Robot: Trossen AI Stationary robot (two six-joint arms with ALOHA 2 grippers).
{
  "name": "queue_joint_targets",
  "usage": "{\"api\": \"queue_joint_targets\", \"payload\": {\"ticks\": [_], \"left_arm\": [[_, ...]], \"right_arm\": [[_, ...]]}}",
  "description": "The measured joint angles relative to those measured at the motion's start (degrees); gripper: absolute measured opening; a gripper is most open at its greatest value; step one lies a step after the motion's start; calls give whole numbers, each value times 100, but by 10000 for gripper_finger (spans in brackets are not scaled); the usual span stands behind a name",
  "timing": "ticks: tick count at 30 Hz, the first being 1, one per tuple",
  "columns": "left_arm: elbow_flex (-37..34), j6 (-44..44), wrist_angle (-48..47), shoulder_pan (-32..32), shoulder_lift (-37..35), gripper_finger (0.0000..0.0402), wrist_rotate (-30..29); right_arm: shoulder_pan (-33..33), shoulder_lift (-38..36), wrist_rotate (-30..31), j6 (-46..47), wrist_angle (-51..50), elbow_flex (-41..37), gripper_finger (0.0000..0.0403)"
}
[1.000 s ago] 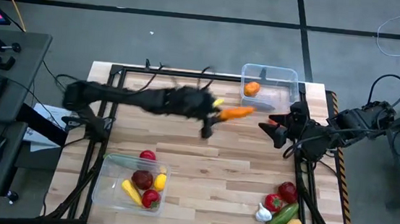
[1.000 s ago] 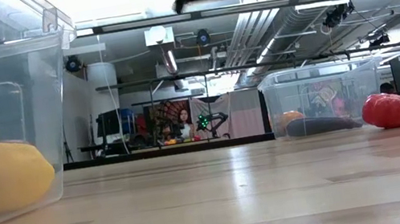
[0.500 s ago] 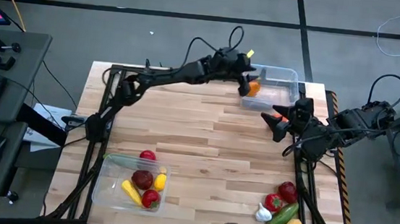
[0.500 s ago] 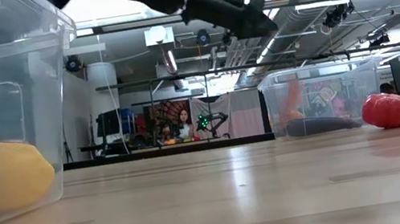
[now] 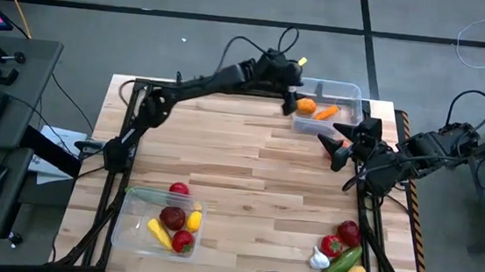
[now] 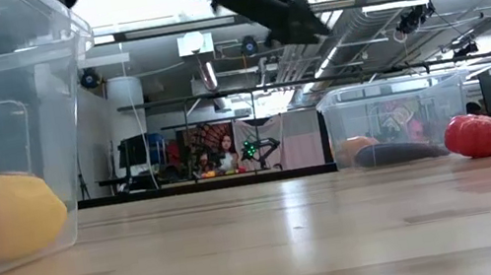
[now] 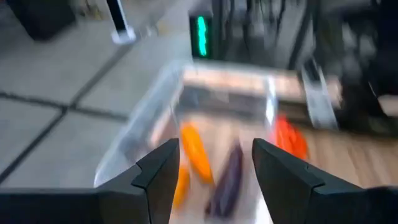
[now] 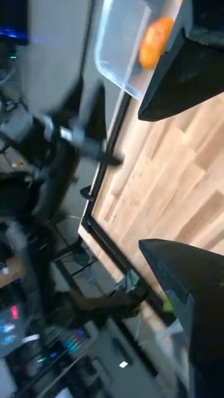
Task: Sort produce into baskets
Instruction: Put the left red tomato into the bottom transparent bin
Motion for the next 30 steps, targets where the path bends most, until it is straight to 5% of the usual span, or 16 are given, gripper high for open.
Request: {"api": "queue_joint_targets", "payload": {"ticks": [6, 10, 16, 23, 30], "left_arm": [[-37, 219, -2668, 116, -858, 196, 886], [-683, -50, -2899, 116, -1565, 196, 1375], [-3168, -505, -1648, -285, -3156, 196, 1276], [-6608, -1748, -439, -892, -5418, 195, 324], [-7744, -2402, -1621, -1025, -6686, 195, 961]], "right_arm": [[-27, 22, 447, -470, 22, 4, 316], [-239, 80, 325, -472, 26, 4, 316], [-531, 334, -339, -428, 35, 4, 316], [-772, 848, -823, -336, 75, 4, 316], [-1108, 1292, -1259, 28, 409, 4, 316]]}}
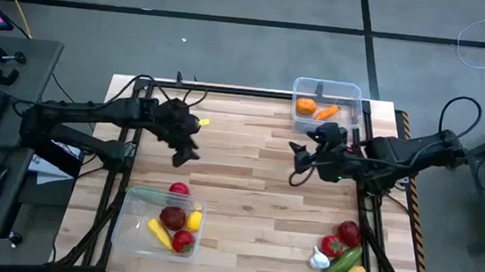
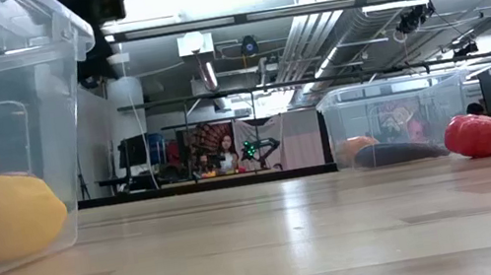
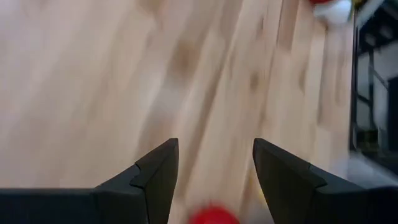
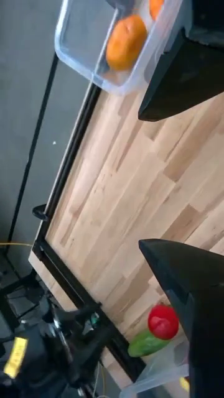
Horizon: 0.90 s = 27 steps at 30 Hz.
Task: Sort produce into baskets
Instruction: Put the left red tomato into the bottom transparent bin
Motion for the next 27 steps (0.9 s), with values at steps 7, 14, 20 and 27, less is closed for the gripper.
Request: {"api": "queue_joint_targets", "payload": {"ticks": [7, 14, 20, 27], "left_arm": [[-200, 317, -1098, -98, 161, 195, 332], [-268, 29, -1001, -85, 190, 195, 310], [-266, -314, -1004, -85, 227, 196, 378], [-266, -553, -1128, -85, 235, 237, 380]], "right_arm": [[-299, 318, -578, -22, 651, 0, 316], [-357, 476, -1065, -46, 688, 0, 316], [-353, 461, -1262, -318, 686, 0, 316], [-351, 459, -1557, -727, 682, 0, 316]]}}
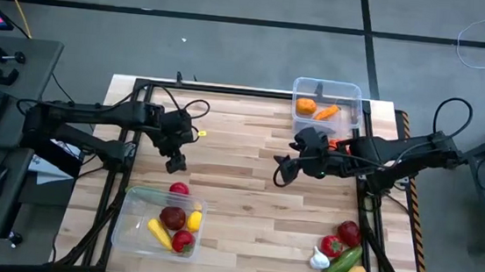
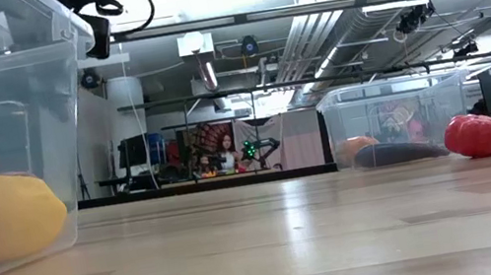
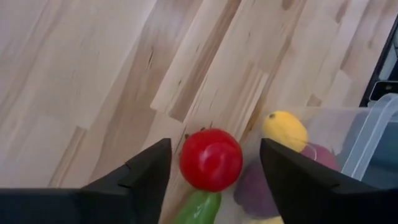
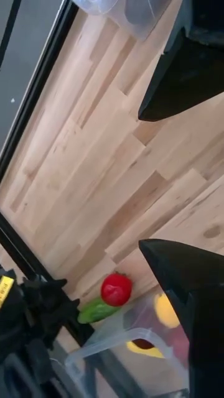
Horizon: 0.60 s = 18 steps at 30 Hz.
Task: Sort produce into baskets
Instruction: Put the left red tomato into the bottom transparent bin
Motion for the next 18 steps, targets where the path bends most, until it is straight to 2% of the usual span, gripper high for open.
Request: {"api": "queue_joint_targets", "payload": {"ticks": [8, 13, 18], "left_arm": [[4, -55, -47, -116, 255, 343, 26], [11, -869, -335, -138, 271, 352, 12], [11, -1152, -661, -164, 567, 352, 18]], "right_arm": [[0, -2, -23, -292, -1, -2, 316], [0, -2, -40, -331, -3, -2, 316], [0, -4, -42, -356, -2, -2, 316]]}}
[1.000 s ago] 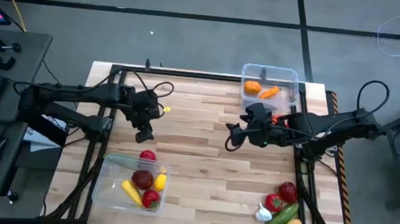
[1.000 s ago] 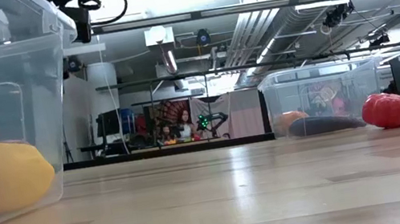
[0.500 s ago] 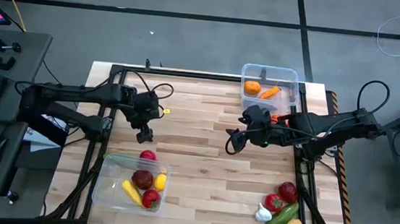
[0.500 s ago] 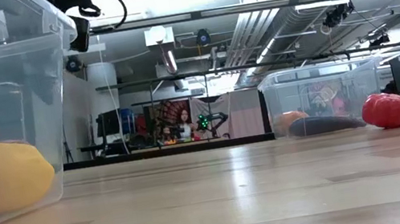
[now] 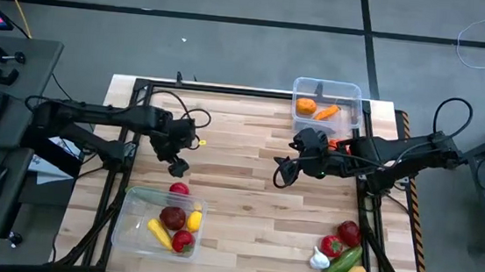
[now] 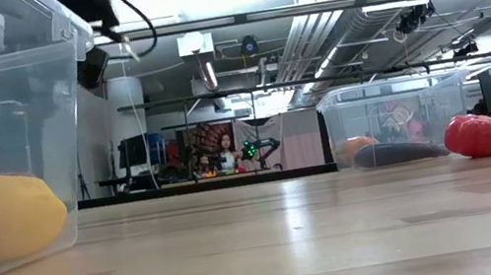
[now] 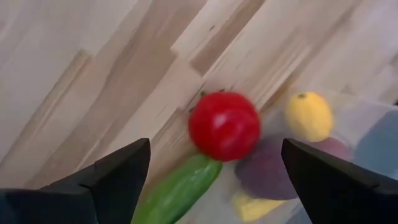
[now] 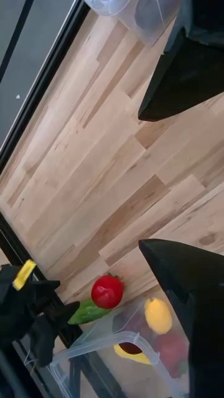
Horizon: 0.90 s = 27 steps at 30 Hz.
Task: Sort produce into baskets
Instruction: Put the left red tomato into the bottom transparent bin
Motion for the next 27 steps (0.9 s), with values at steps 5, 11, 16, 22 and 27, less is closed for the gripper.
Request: {"api": "queue_joint_targets", "payload": {"ticks": [5, 11, 16, 22, 27], "left_arm": [[0, -66, 35, 37, 576, 351, 111], [0, -63, 61, -24, 1175, 351, 474], [0, -97, 308, -94, 1356, 351, 584], [0, -210, 339, -262, 1451, 351, 703], [0, -266, 341, -405, 1576, 351, 708]], "right_arm": [[0, -1, 0, 3, 42, 0, 316], [0, 1, -9, 56, 39, 0, 316], [0, 0, -16, 137, 39, -2, 316], [0, 0, -41, 149, 40, -2, 316], [0, -1, -166, 136, 40, -2, 316]]}}
